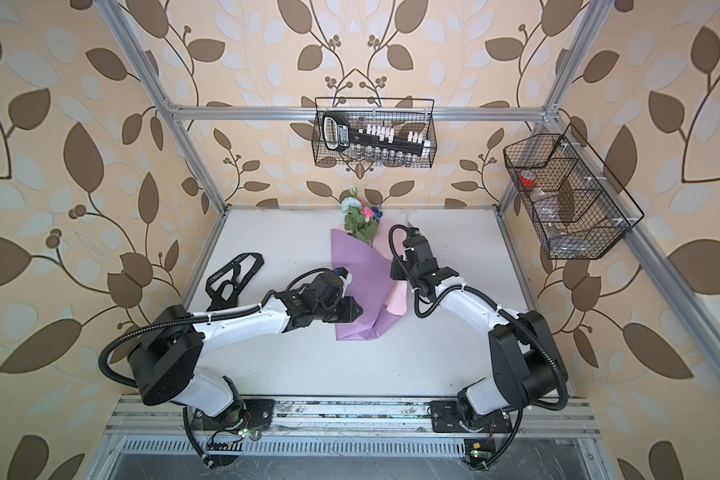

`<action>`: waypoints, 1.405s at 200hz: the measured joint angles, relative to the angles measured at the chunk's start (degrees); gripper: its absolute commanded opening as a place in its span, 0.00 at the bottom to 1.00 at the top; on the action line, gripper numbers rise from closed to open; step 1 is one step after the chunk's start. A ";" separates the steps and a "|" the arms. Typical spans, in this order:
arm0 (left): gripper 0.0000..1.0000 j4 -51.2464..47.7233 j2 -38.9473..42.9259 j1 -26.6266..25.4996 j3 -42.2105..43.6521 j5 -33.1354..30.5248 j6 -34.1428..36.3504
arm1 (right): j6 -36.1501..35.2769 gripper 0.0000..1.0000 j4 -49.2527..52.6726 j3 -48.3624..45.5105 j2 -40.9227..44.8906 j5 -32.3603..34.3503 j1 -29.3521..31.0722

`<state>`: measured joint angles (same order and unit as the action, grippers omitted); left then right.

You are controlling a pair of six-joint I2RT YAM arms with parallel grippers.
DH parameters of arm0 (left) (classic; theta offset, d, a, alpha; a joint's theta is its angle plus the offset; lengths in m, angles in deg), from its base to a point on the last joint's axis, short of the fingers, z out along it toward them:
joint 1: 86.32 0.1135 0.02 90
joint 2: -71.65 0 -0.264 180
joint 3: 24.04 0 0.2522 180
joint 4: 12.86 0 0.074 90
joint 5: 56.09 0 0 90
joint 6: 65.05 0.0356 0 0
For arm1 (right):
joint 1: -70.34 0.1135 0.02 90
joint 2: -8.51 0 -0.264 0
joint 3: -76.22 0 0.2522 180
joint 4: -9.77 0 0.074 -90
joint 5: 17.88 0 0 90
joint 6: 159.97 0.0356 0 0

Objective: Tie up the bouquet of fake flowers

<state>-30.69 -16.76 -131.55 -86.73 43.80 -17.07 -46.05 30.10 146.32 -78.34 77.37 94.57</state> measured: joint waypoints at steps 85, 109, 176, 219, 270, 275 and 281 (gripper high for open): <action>0.17 3.93 -7.04 0.02 3.69 2.03 -3.56 | -1.40 0.02 7.91 19.04 -18.62 3.17 7.65; 0.17 5.49 -7.48 -0.20 4.17 2.95 -3.69 | -1.81 0.07 10.54 24.92 -22.86 4.17 10.16; 0.19 4.83 -4.57 -0.20 5.20 2.97 -3.78 | -2.08 0.06 13.92 29.14 -25.46 3.78 13.35; 0.30 -0.98 4.48 1.22 5.20 -1.38 -5.86 | -2.38 0.08 12.74 27.65 -25.20 1.70 13.14; 0.43 -3.39 14.12 17.51 4.85 -2.99 -11.21 | -2.60 0.09 11.04 26.56 -25.20 0.87 13.14; 0.45 -3.28 14.10 19.21 4.52 -3.02 -11.63 | -2.60 0.09 10.67 26.47 -25.20 0.76 13.14; 0.47 -3.19 13.79 21.09 3.89 -3.04 -11.89 | -2.60 0.09 10.01 26.25 -25.20 0.68 13.14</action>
<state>-33.88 -2.96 -110.46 -82.84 40.77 -28.96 -48.65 40.11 172.57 -103.54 78.05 107.71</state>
